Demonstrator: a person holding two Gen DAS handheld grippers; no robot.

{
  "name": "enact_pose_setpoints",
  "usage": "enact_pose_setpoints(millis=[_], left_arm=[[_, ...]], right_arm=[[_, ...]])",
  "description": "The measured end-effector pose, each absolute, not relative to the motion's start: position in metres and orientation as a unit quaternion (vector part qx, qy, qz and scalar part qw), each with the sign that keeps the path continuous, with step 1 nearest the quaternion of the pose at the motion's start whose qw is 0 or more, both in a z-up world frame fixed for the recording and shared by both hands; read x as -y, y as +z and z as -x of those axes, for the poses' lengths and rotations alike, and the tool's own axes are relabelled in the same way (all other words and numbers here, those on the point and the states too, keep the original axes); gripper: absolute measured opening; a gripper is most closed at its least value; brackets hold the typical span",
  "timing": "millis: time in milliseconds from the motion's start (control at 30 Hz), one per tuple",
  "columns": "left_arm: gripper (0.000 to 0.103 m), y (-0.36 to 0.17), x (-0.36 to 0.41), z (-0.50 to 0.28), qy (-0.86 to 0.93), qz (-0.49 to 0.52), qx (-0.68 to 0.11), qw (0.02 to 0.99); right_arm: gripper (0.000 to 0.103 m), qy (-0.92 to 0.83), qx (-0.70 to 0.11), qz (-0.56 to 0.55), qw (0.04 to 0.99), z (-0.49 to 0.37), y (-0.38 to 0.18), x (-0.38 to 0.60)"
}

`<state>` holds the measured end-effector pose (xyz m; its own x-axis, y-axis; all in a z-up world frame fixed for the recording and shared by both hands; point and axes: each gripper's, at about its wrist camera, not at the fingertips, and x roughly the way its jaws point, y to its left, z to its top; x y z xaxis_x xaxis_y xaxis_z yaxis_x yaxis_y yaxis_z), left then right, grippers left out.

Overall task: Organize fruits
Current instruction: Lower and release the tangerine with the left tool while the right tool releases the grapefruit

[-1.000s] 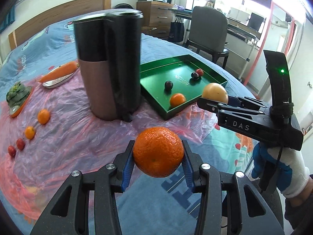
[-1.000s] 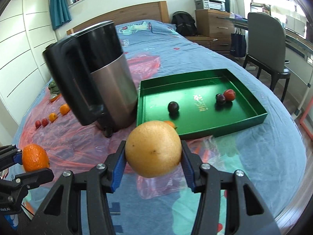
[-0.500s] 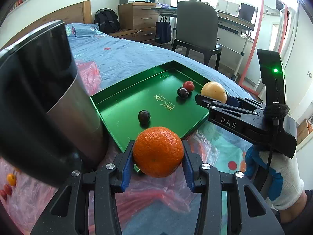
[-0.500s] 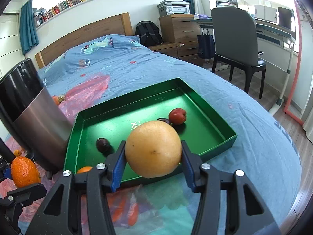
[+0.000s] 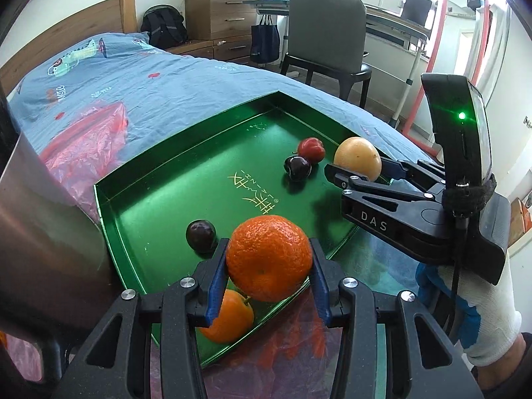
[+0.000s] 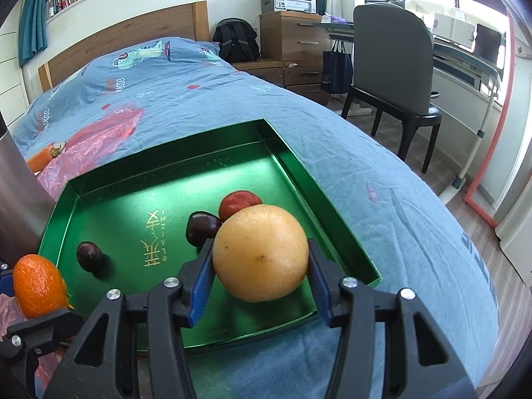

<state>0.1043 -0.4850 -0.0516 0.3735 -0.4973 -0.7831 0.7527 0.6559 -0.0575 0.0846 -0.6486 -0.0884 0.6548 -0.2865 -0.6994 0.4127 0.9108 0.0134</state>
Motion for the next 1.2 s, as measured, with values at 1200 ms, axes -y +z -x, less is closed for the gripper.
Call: enact_pose_setpoints(millis=[1200], left_arm=[[0.048, -0.063, 0.476, -0.109, -0.346, -0.183, -0.417, 0.82]], right_arm=[[0.078, -0.174, -0.401, -0.06, 0.898, -0.082, -0.089, 0.629]])
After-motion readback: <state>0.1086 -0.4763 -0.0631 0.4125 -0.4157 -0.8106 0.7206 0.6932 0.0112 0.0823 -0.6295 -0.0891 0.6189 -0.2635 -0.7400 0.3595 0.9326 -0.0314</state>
